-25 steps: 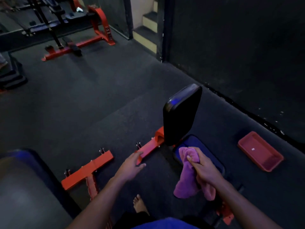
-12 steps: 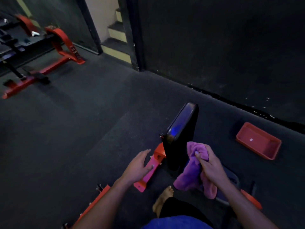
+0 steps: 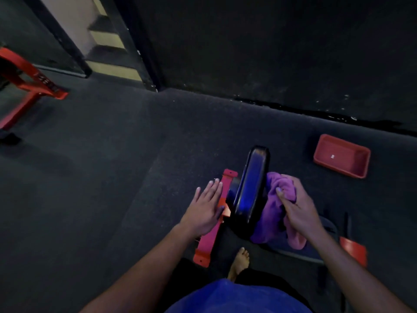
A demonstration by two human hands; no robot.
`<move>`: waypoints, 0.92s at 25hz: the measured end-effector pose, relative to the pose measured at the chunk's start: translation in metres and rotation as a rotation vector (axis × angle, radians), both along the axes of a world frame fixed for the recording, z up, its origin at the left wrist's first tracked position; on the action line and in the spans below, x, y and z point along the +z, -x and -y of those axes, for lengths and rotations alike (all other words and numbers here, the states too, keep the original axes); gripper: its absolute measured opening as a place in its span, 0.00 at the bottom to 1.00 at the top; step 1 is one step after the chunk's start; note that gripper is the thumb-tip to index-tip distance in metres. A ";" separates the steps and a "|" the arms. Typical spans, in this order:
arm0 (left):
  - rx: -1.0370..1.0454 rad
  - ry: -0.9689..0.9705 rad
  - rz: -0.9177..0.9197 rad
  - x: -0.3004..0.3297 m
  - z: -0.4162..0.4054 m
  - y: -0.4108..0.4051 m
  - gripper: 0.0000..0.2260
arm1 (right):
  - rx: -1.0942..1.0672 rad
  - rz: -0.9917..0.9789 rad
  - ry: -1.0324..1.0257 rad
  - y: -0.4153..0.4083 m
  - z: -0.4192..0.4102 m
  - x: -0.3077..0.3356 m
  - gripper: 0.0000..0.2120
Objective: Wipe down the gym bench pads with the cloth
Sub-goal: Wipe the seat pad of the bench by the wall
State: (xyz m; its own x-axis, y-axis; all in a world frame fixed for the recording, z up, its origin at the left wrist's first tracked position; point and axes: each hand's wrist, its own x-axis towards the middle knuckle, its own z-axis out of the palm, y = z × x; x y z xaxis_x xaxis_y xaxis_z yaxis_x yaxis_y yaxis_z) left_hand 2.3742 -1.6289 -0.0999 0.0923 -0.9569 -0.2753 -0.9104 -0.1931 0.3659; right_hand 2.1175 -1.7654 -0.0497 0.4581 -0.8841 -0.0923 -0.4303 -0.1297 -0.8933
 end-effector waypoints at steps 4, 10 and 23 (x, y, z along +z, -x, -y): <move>-0.191 -0.013 0.020 -0.020 0.042 -0.003 0.35 | -0.054 -0.028 0.160 -0.017 -0.024 0.035 0.12; -0.502 -0.106 0.063 -0.057 0.083 -0.017 0.31 | -0.019 -0.625 0.500 -0.078 -0.121 0.011 0.33; -0.561 0.073 0.142 -0.064 0.078 -0.021 0.30 | -0.188 -0.747 0.330 -0.142 0.045 0.026 0.26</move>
